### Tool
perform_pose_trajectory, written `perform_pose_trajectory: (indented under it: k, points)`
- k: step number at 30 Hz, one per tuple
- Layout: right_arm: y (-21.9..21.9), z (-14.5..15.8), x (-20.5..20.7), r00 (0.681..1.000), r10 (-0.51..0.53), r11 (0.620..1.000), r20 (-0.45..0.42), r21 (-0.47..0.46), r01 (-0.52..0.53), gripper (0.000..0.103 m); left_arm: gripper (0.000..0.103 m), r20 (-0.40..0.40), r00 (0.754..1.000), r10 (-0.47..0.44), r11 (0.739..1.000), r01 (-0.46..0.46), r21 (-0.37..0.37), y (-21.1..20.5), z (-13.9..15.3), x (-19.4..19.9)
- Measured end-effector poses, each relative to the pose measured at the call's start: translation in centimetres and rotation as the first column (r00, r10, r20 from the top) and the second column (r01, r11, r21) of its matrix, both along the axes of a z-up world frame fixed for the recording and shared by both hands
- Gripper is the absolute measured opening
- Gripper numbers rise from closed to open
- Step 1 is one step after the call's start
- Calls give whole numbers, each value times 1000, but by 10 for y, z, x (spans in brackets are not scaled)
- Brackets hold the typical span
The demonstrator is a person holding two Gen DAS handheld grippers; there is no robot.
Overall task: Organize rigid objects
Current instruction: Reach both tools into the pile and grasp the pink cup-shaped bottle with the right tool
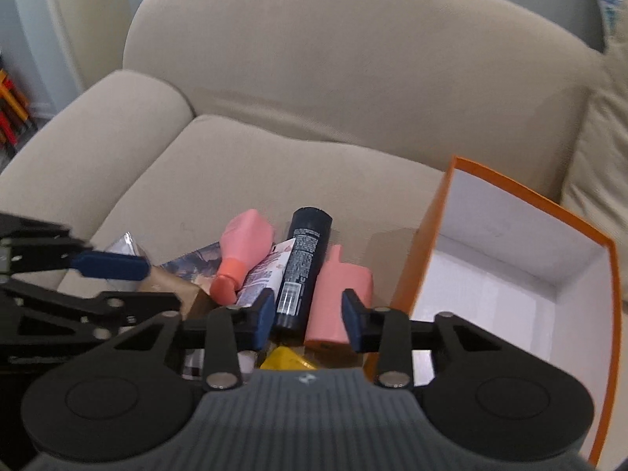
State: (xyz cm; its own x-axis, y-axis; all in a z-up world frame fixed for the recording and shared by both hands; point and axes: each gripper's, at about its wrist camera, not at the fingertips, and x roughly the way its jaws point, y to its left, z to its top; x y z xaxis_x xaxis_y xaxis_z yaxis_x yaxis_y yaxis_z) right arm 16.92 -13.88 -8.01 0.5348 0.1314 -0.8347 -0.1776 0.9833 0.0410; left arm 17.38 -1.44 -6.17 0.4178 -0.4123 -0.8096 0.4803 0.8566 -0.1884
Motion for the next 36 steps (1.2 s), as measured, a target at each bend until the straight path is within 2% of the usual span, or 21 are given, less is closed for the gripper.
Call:
perform_pose_trajectory:
  k: [2, 5, 7, 9, 13, 14, 18, 22, 28, 32, 36]
  points:
    - [1, -7, 11, 999, 27, 1000, -24, -3, -27, 31, 43, -23, 999, -30, 999, 30, 23, -9, -9, 9]
    - [-1, -16, 26, 996, 61, 998, -58, -15, -62, 31, 43, -42, 998, -39, 998, 41, 51, -16, -20, 18]
    - [-2, -21, 37, 994, 82, 996, -74, -31, -84, 31, 32, -56, 997, -52, 996, 56, 72, -19, -25, 24]
    - [-2, -25, 47, 992, 88, 994, -85, -51, -93, 32, 30, -56, 996, -64, 994, 69, 80, -23, -28, 27]
    - [0, -34, 62, 986, 94, 991, -140, -87, -107, 43, 13, -63, 995, -76, 992, 82, 96, -24, -28, 29]
    - [1, -35, 63, 984, 108, 987, -141, -100, -123, 43, 11, -62, 995, -78, 992, 84, 99, -25, -27, 30]
    - [10, -41, 67, 980, 121, 972, -158, -181, -149, 43, 9, -50, 996, -78, 992, 82, 91, -25, -22, 34]
    - [17, -42, 67, 973, 146, 958, -179, -220, -184, 43, 9, -23, 997, -68, 994, 69, 85, -24, -8, 38]
    - [25, -55, 74, 954, 185, 925, -237, -285, -251, 44, 9, -41, 998, -52, 998, 53, 15, -16, 22, 49]
    - [26, -63, 81, 935, 203, 912, -289, -291, -288, 52, 8, -100, 994, -40, 998, 36, -43, -11, 34, 59]
    - [30, -75, 93, 920, 205, 894, -334, -318, -315, 60, 8, -128, 991, -30, 998, 21, -67, -11, 30, 65]
